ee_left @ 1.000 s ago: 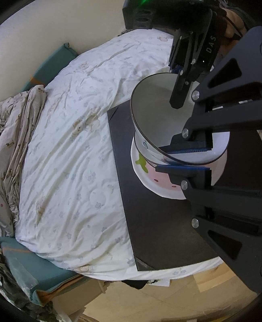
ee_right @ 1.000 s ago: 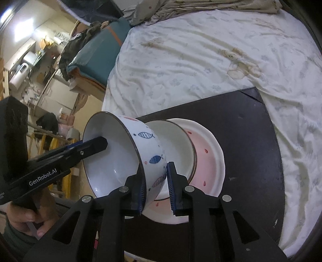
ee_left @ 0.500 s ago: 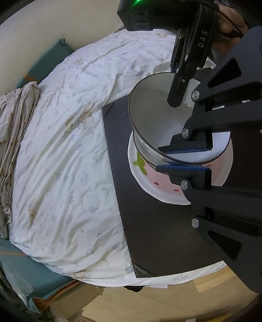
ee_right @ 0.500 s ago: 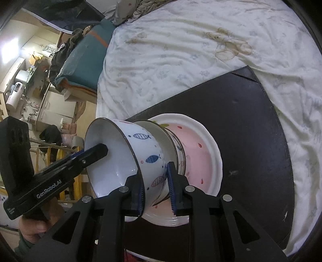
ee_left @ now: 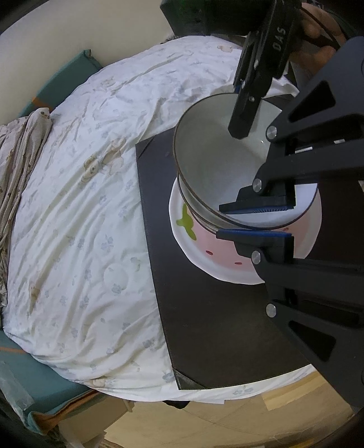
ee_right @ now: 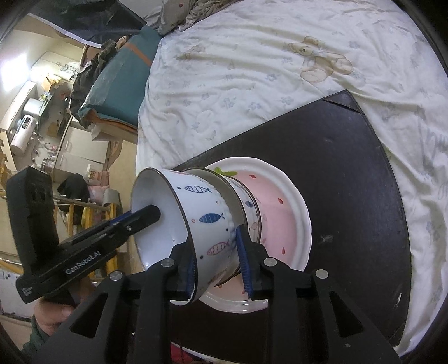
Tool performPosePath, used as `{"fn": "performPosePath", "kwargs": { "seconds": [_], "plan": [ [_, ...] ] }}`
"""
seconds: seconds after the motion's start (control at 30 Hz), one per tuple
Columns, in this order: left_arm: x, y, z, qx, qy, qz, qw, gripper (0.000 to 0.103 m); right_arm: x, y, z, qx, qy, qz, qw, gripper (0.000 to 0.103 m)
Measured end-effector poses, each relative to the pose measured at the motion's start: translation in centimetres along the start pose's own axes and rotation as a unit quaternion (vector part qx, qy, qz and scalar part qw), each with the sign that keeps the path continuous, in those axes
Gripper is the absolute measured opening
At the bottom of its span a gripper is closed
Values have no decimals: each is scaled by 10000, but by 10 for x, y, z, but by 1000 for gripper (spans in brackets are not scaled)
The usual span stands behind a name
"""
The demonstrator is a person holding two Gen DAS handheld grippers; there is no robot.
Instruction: Organize plates and bowls
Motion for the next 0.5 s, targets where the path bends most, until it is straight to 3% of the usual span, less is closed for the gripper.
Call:
{"fn": "performPosePath", "kwargs": {
  "seconds": [0.5],
  "plan": [
    [0,-5,-4,-13,53,-51,10000,8,8,16,-18,7,480,139,9988,34]
  ]
}}
Point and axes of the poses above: each gripper's, at about its wrist camera, not at the fingertips, and z roughly the way its jaws point, y to its right, x to its top, the point moved 3 cm from there along z, roughly the way its jaws point, and after that the axes turned 12 degrees about -z, right-handed, at the moved point
